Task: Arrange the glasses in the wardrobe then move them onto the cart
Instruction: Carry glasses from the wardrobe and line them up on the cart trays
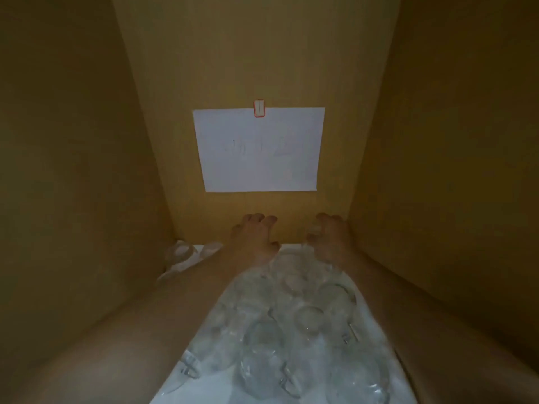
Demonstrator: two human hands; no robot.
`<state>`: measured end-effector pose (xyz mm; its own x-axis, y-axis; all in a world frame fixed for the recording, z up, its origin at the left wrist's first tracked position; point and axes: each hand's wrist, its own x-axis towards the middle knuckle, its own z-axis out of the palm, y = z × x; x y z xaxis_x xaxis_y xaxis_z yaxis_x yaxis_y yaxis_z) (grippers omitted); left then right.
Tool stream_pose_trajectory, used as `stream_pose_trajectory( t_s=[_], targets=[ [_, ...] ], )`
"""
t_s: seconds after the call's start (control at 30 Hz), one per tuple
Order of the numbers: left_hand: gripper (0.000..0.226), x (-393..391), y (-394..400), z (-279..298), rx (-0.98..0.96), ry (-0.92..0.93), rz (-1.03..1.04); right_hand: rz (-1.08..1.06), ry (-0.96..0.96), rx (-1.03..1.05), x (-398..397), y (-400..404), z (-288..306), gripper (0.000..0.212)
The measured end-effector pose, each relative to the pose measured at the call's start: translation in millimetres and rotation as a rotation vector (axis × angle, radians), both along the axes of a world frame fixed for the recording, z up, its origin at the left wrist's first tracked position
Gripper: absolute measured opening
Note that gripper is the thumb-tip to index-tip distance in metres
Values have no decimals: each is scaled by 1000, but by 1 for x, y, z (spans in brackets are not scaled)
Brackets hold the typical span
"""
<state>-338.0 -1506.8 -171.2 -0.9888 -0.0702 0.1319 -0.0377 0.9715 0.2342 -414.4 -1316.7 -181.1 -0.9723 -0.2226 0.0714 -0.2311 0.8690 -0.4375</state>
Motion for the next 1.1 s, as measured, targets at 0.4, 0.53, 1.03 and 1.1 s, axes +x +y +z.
stream_pose_trajectory(
  t_s=[0.4,0.53,1.03,1.1],
  targets=[
    [69,-63,-9,-19,78,-61,20,86,-252,197,-72,-17,-12,50],
    [69,-70,-15,-21,82,-83,17,122,-382,298,-89,-25,-15,90],
    [68,-62,-28,4,54,-116,63,69,-268,134,-80,-29,4,83],
    [68,-57,-27,13,49,-90,51,54,-221,66,-73,-28,15,88]
  ],
)
